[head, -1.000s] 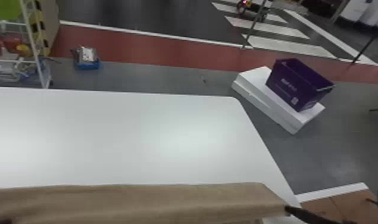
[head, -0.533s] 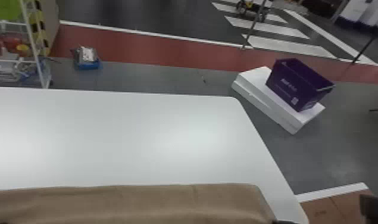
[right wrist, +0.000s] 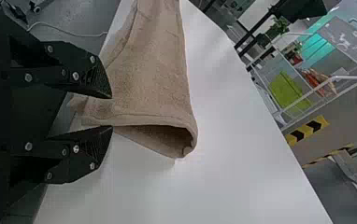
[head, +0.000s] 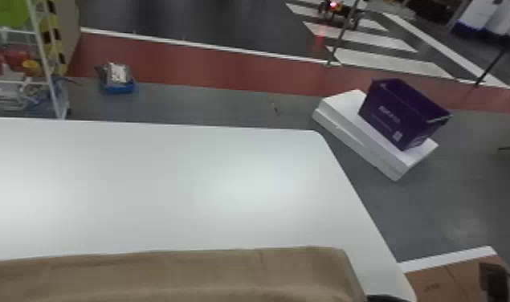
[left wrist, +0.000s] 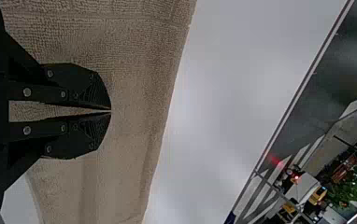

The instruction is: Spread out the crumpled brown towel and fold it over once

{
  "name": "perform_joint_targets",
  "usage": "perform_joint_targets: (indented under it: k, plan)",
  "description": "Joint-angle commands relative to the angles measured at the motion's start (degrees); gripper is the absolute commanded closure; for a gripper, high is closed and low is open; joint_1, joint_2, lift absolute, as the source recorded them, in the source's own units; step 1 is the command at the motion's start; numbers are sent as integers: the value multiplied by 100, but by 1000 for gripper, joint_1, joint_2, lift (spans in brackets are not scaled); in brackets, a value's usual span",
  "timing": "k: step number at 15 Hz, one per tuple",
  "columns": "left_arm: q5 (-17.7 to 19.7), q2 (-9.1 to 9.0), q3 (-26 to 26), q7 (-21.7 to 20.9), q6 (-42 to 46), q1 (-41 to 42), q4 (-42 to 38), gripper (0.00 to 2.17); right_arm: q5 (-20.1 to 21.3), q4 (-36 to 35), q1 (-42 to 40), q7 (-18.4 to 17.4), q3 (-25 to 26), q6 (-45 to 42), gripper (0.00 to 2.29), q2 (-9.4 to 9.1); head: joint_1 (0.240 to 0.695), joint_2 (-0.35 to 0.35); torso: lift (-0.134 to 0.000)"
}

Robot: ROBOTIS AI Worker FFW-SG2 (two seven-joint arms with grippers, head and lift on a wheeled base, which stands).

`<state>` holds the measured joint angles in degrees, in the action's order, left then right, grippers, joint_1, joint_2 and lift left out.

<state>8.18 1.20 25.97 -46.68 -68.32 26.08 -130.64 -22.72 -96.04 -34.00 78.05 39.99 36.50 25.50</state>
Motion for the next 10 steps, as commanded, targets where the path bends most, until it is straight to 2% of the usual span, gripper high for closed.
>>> perform_joint_targets:
  k: [1, 3, 6, 7, 10]
  plan:
    - [439, -41, 453, -26, -3, 213, -313, 296, -4, -11, 104, 28, -9, -50, 43, -54, 695, -350, -123]
    - [808, -111, 937, -184, 15, 336, -471, 225, -22, 15, 192, 28, 0, -103, 43, -54, 695, -320, -123]
    - [975, -135, 1446, -342, -3, 372, -507, 232, -75, 112, 297, 28, 88, -120, 46, -37, 695, -272, -123]
    - [949, -135, 1482, -360, -20, 380, -498, 299, -83, 112, 324, 28, 79, -120, 53, -28, 695, -261, -123]
    - [878, -135, 1446, -307, -178, 398, -471, 711, -31, 182, 455, 28, -9, -120, 60, -37, 695, -228, -123]
